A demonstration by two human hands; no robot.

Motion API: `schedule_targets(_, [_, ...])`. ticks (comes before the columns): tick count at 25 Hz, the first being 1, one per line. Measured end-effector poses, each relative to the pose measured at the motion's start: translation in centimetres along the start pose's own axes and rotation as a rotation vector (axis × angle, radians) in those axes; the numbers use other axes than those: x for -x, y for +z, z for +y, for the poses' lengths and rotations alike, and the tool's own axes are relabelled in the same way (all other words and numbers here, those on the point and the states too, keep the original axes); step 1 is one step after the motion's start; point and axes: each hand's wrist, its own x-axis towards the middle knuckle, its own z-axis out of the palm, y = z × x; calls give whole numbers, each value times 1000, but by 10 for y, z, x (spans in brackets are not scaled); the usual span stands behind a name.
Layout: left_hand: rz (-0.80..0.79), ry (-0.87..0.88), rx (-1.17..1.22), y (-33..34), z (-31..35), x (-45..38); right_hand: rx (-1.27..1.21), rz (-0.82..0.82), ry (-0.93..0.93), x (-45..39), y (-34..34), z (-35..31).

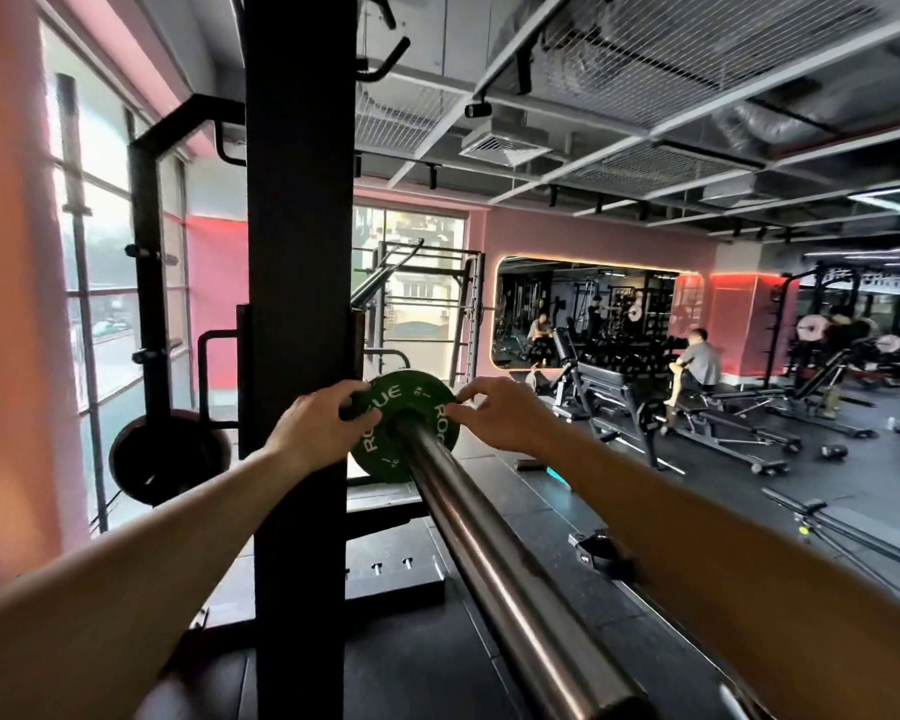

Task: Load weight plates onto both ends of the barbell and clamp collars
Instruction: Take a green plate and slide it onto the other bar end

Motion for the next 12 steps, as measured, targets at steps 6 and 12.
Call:
schedule_targets(6, [23, 0, -8, -77, 40, 109, -37, -11, -139, 111, -40, -69])
schedule_targets(12, [-77, -89, -153, -165, 48, 228, -92, -78, -231, 201, -25, -140])
